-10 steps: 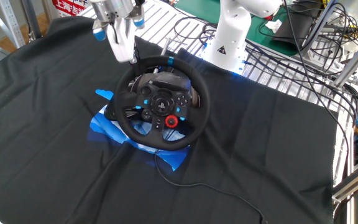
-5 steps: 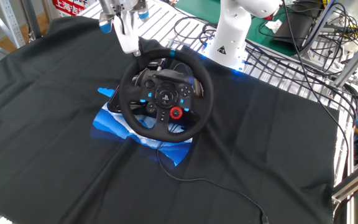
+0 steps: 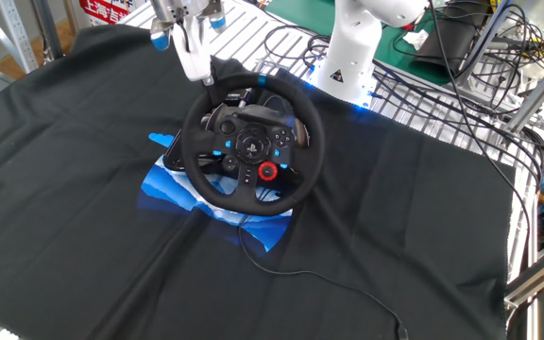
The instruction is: Rotate the steering wheel 90 degrees clockwise
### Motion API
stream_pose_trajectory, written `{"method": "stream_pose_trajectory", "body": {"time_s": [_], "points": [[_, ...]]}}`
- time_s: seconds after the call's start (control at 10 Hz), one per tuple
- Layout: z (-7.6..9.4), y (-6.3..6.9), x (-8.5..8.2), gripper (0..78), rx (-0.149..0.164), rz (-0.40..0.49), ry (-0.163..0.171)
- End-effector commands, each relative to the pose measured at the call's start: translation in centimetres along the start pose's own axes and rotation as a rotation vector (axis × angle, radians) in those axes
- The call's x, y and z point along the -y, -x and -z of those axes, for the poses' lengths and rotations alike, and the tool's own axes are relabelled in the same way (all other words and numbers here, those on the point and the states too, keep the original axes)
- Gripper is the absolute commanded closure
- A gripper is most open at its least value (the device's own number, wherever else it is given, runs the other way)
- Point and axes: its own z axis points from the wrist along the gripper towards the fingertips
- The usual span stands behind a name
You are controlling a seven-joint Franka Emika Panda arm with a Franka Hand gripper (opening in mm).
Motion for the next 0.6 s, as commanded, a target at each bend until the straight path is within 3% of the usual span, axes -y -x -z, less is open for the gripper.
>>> {"method": "stream_pose_trajectory", "body": {"time_s": [0.1, 0.6], "points": [[0.5, -0.5, 0.2, 76.4, -0.012, -0.011, -0.008], [2.8, -1.5, 0.0, 76.4, 0.004, -0.014, -0.002]]}}
